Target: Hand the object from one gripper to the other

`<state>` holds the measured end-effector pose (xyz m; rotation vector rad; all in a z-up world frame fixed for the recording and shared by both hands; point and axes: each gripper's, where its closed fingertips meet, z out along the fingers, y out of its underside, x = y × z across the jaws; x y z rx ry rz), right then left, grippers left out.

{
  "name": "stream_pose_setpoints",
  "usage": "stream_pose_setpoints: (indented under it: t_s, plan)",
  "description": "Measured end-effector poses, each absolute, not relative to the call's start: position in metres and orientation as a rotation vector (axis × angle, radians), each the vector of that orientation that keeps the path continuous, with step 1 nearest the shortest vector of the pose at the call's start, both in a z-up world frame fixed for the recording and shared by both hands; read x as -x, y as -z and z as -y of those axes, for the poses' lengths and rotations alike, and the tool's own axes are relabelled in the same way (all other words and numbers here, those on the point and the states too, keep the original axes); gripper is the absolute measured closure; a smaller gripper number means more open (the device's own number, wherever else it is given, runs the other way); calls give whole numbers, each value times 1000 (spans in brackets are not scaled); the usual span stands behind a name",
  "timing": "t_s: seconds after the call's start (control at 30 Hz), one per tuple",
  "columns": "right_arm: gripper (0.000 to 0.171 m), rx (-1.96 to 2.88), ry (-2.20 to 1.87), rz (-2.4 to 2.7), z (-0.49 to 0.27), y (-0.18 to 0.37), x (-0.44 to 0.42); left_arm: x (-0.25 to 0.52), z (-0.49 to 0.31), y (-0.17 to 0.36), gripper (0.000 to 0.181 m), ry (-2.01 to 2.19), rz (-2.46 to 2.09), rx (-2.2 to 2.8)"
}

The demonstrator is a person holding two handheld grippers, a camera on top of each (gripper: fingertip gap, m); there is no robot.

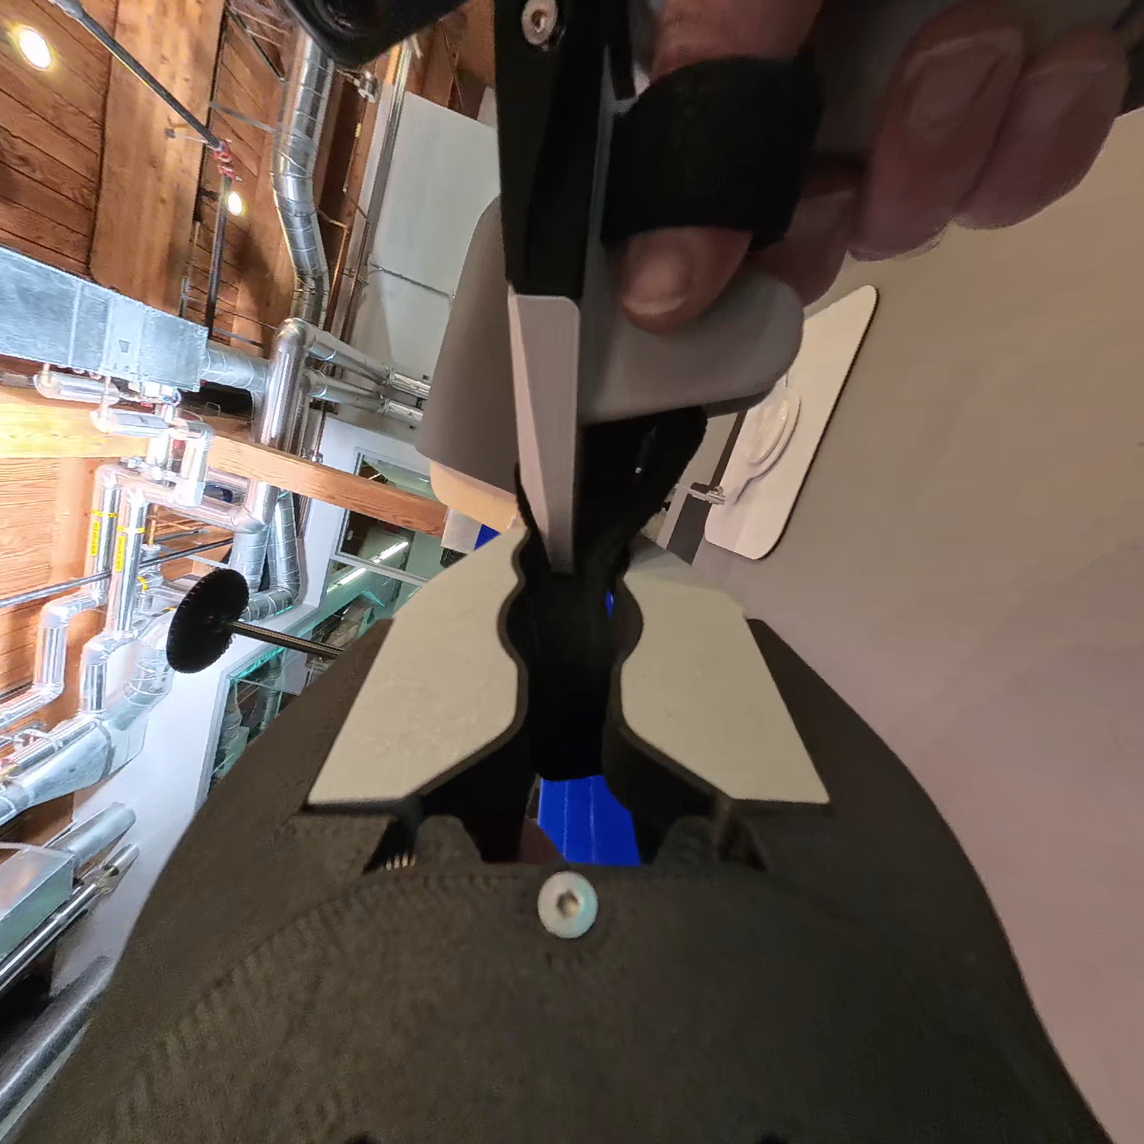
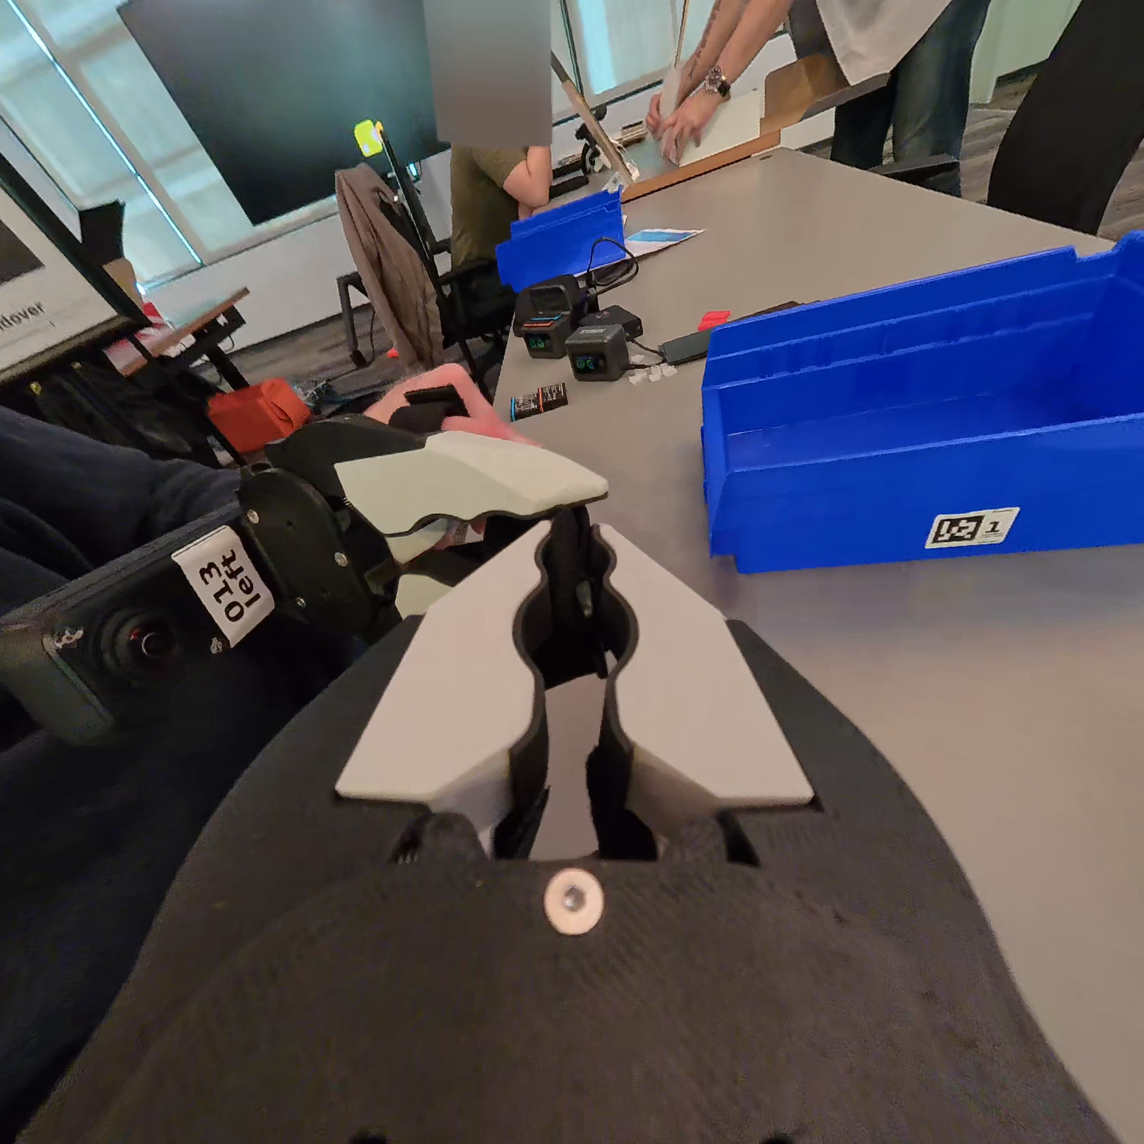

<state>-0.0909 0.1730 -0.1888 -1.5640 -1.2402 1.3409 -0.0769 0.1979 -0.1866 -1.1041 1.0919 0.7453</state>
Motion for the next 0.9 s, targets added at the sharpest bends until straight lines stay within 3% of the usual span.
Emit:
stream_pose_setpoints:
  t_s: [0.17,0.3,0.43,0.63,0.77,0.9]
  plan:
    - [151,1538,-1332,1225,-176,186,88,80,-200,190,164,-707,-1111,1166]
    - [115,1424,-1290,1315,-172,173,76,90,-205,197,165,-588,-1096,1289]
    - [86,1180,-677,1544,-177,173,65,91,-204,206,166,-159,-1051,1531]
    - [88,703,334,1690,-188,175,69,79,-186,205,166,529,-980,1794]
    - [92,530,542,1672,-184,187,85,71,-176,201,166,804,-932,1872]
    - [110,485,645,1651,-192,190,86,63,-161,211,166,996,-967,1955]
